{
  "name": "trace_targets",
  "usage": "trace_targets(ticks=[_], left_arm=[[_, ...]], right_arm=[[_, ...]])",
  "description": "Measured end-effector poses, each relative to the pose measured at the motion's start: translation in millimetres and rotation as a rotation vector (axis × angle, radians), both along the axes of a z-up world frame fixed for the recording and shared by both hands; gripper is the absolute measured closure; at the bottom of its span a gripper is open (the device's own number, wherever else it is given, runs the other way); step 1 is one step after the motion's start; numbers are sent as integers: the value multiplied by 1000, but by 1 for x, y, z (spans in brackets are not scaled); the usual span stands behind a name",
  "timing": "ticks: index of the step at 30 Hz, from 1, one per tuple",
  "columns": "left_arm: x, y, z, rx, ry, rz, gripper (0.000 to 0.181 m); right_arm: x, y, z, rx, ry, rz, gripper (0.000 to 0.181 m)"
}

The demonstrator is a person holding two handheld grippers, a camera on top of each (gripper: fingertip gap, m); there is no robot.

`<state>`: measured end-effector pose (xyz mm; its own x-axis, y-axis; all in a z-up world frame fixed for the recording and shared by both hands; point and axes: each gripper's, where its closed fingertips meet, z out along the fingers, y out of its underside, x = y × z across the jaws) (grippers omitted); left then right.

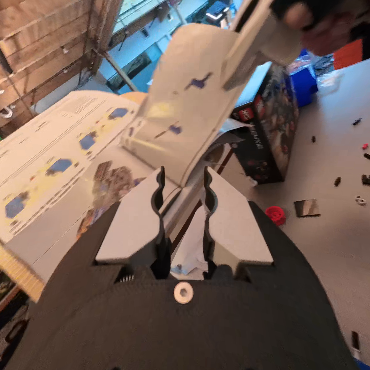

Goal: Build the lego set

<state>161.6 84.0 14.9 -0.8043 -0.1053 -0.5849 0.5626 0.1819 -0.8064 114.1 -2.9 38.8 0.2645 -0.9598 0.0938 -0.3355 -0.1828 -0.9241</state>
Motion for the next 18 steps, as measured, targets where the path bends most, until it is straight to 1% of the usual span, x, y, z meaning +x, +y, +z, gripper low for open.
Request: trace_targets(ticks=[3,5,8,13,18], left_arm=[[27,15,8,-27,43,67,144],[36,21,14,-46,65,81,145],[41,27,19,-55,62,98,145],[41,28,16,-23,53,101,145],[38,25,9,18,28,103,145]], right_arm=[[-2,-12,-2,26,-10,-32,149],[-5,-19,-2,24,-15,-57,142],[-10,-24,-2,19,-20,-68,142],[-18,-30,-8,-8,-5,-89,144],[-21,-28,-16,11,8,-58,158]])
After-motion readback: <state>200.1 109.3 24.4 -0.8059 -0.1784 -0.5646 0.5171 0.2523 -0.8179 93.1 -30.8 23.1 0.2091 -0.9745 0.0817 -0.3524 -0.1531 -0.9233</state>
